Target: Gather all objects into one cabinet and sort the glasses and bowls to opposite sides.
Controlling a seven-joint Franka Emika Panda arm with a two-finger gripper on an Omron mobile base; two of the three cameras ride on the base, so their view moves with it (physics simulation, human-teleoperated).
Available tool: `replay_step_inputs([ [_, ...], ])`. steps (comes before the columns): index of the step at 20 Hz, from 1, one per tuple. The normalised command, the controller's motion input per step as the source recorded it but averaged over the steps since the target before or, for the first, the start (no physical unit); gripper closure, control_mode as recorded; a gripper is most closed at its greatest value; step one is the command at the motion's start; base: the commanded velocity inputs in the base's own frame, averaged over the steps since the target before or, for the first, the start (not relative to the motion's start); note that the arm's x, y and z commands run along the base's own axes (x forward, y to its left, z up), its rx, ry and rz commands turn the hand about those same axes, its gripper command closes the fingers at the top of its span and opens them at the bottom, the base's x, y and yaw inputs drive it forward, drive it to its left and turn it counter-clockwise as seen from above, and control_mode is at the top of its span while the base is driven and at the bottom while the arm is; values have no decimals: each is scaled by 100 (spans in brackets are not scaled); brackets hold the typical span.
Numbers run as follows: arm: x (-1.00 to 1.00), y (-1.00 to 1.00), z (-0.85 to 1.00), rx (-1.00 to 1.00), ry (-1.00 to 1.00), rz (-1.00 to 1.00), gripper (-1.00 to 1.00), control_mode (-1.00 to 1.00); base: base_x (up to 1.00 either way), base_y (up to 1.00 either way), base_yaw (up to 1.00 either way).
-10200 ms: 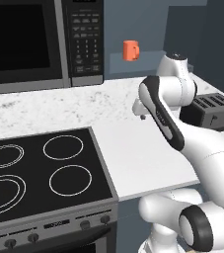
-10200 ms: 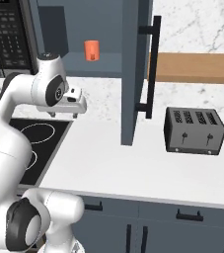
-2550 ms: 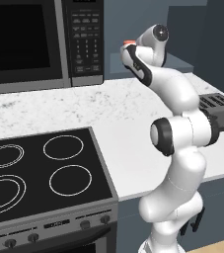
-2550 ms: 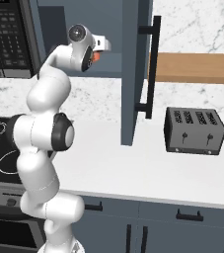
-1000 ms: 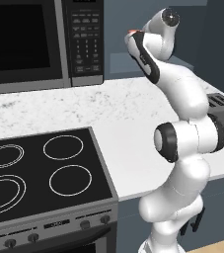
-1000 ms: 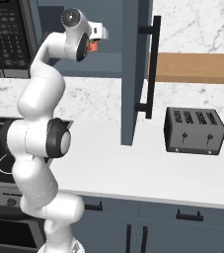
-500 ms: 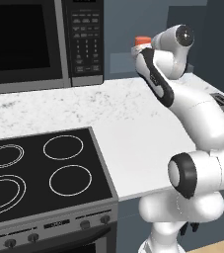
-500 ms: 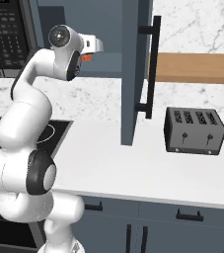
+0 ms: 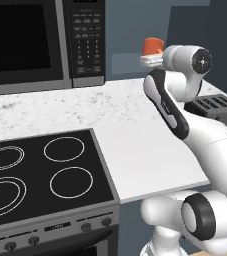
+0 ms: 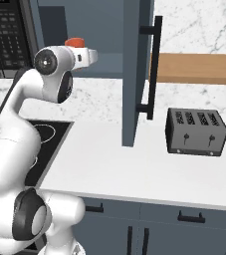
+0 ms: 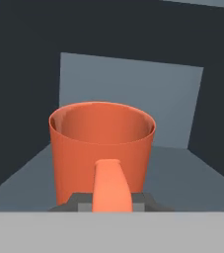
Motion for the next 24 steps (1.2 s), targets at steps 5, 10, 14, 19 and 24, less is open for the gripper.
replay_step_inputs([
  [5,-56,0,55,0,-2,0,100,-100,0,0,0],
  [10,0,0,0,0,0,0,100,100,-77,0,0],
  [14,0,0,0,0,0,0,100,100,-96,1,0],
  [19,0,0,0,0,0,0,100,100,-100,26,2],
  [24,0,0,0,0,0,0,100,100,-99,69,12],
])
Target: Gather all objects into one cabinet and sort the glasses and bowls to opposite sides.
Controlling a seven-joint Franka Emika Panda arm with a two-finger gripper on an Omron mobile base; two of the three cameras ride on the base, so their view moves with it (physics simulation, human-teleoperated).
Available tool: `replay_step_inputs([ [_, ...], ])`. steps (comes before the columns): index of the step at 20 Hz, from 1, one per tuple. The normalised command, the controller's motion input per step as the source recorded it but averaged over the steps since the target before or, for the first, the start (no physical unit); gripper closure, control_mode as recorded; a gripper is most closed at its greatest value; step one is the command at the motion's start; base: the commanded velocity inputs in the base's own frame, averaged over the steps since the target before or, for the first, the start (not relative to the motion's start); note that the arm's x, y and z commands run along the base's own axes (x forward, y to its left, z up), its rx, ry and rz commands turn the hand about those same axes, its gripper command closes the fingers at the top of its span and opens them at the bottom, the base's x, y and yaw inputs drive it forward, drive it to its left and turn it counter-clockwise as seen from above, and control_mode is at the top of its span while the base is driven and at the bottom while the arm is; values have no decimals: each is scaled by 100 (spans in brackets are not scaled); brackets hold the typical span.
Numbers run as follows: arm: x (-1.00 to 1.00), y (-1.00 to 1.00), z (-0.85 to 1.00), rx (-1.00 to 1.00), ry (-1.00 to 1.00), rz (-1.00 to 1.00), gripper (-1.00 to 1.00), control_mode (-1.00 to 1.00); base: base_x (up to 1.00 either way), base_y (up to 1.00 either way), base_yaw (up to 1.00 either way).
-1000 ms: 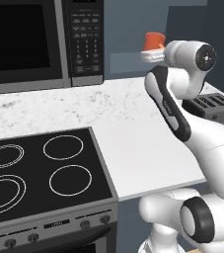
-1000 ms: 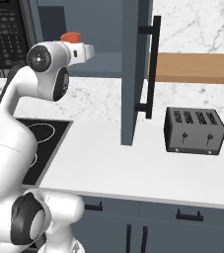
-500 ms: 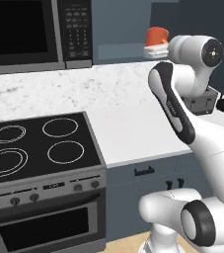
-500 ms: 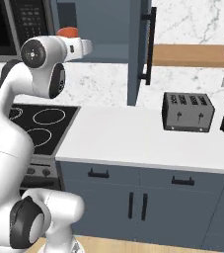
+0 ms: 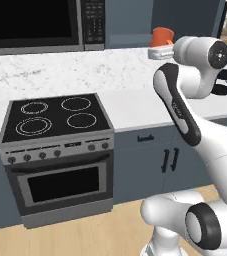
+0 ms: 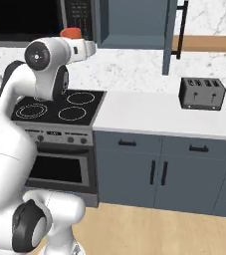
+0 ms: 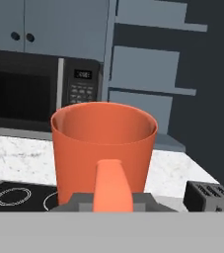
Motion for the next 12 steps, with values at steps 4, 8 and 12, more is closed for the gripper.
replay_step_inputs([
  [4,0,0,0,0,0,0,100,100,-100,87,25],
  [8,0,0,0,0,0,0,100,100,-100,92,33],
  [12,0,0,0,0,0,0,100,100,-100,84,35],
])
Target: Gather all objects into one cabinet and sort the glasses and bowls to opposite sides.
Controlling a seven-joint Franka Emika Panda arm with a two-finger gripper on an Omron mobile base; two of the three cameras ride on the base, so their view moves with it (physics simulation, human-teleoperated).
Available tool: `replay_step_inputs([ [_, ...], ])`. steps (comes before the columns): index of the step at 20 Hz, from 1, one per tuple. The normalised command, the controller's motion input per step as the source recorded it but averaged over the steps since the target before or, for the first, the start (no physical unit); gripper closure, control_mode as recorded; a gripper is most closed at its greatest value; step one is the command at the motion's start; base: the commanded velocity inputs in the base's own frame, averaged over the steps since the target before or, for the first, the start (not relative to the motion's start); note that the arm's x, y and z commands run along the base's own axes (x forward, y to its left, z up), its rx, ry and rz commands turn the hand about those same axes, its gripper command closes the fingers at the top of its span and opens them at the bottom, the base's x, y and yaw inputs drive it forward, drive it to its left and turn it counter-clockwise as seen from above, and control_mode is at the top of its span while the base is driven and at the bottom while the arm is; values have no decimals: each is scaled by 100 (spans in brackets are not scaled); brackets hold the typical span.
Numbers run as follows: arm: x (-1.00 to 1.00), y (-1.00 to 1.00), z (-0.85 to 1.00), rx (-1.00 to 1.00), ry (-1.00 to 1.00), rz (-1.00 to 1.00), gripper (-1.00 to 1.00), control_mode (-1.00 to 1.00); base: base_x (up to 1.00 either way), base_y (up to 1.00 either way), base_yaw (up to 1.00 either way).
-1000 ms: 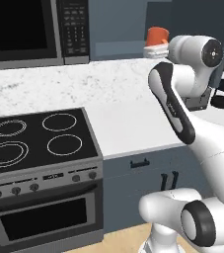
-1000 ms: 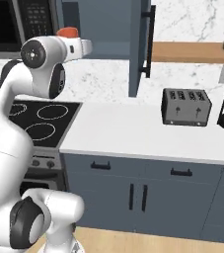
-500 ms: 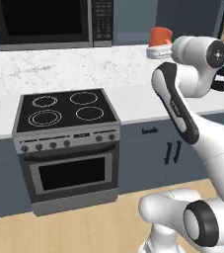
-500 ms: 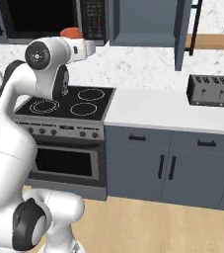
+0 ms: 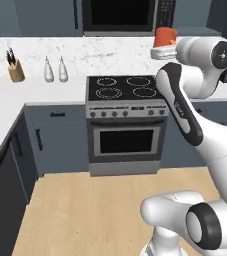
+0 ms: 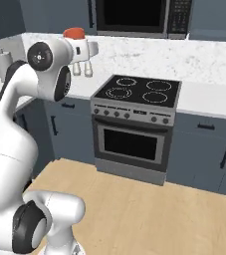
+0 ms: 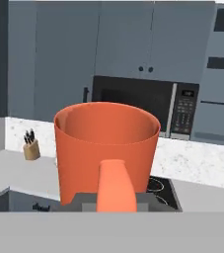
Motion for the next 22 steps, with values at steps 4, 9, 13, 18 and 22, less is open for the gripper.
replay_step_inputs([
  [4,0,0,0,0,0,0,100,100,-100,76,37],
  [9,0,0,0,0,0,0,100,100,-100,77,39],
  [13,0,0,0,0,0,0,100,100,-99,76,45],
  [18,0,0,0,0,0,0,100,100,-100,66,48],
  [22,0,0,0,0,0,0,100,100,-70,56,50],
])
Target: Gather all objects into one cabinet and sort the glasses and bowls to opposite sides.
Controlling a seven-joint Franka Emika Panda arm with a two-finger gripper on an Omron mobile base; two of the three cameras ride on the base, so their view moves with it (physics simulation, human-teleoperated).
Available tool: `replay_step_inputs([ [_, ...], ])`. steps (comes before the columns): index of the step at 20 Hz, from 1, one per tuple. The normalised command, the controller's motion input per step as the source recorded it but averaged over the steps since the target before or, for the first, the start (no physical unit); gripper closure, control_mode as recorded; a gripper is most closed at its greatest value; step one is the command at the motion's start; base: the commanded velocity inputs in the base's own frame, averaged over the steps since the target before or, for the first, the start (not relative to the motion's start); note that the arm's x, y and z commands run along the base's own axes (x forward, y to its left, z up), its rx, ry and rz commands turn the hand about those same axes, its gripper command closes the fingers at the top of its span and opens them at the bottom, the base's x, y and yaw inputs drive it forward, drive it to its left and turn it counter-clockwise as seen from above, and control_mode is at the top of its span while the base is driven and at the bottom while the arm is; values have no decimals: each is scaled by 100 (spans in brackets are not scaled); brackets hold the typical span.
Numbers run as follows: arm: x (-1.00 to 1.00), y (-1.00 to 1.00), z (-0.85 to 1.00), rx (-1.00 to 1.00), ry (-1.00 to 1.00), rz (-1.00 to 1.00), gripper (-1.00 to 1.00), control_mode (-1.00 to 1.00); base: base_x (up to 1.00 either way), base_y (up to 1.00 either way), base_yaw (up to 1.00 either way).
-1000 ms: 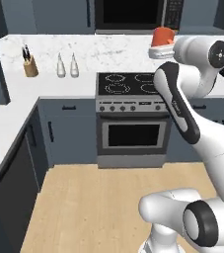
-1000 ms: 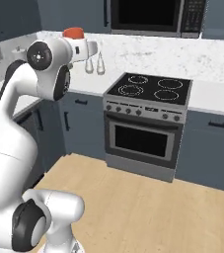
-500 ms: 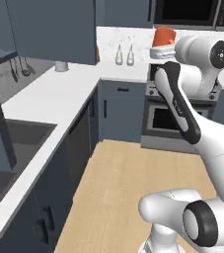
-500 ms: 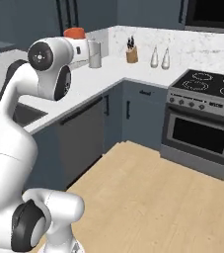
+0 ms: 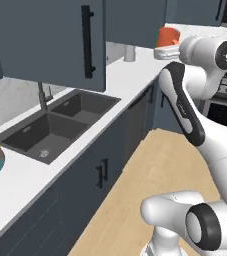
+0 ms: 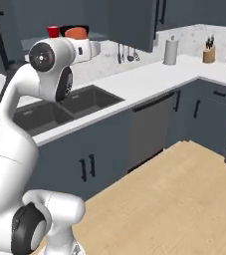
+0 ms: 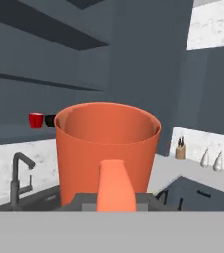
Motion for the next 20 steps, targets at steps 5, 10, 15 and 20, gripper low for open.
replay_step_inputs([
  [5,0,0,0,0,0,0,100,100,-1,-13,58],
  [10,0,0,0,0,0,0,100,100,7,-74,51],
  [15,0,0,0,0,0,0,100,100,2,-96,38],
  [20,0,0,0,0,0,0,100,100,0,-91,33],
])
